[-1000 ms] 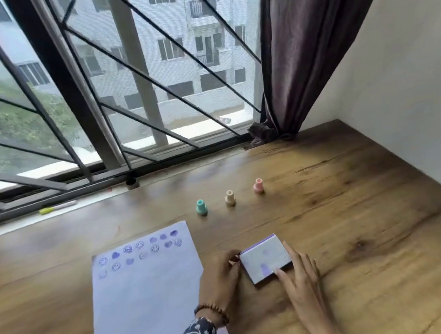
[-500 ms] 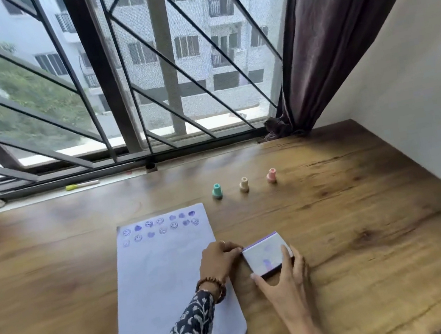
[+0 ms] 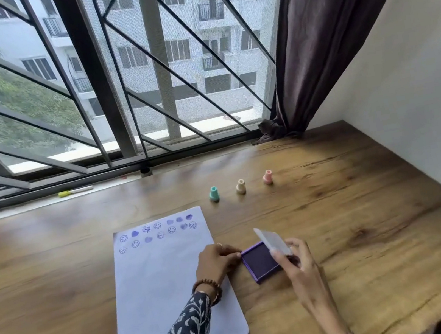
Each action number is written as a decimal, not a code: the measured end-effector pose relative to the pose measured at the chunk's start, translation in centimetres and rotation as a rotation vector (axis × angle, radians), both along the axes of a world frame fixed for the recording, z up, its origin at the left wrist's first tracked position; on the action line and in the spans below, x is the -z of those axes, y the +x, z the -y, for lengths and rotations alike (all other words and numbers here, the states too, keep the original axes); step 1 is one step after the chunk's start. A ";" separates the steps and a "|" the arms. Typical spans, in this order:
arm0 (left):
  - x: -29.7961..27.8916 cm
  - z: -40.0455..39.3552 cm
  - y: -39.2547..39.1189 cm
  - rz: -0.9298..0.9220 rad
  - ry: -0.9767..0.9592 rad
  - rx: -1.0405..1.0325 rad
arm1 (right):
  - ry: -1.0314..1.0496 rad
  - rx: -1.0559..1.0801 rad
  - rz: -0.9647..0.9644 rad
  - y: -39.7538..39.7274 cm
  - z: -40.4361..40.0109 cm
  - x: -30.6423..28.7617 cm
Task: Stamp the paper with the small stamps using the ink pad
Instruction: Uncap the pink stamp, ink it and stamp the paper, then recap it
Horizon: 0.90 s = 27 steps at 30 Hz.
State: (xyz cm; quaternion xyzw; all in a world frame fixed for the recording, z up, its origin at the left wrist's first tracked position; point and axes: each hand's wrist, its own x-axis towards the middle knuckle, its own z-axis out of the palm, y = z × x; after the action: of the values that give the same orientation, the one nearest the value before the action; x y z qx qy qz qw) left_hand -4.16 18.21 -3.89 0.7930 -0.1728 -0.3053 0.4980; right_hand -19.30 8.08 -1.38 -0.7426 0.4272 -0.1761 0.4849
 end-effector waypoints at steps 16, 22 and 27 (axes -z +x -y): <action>-0.4 -0.1 0.1 0.003 0.023 0.012 | -0.044 0.292 -0.035 -1.5 9.3 1.3; -1.3 1.0 1.9 0.222 0.172 0.021 | -0.311 0.242 -0.204 -0.1 9.6 0.5; -2.4 7.1 3.9 0.141 0.056 0.032 | -0.373 0.185 -0.224 4.3 12.3 0.1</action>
State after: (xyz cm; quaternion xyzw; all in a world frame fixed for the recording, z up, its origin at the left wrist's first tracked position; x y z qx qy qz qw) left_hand -0.28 11.10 -1.47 0.8234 -0.2116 -0.2615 0.4571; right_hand -15.05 -4.25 -1.47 -0.7918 0.5048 -0.2121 0.2707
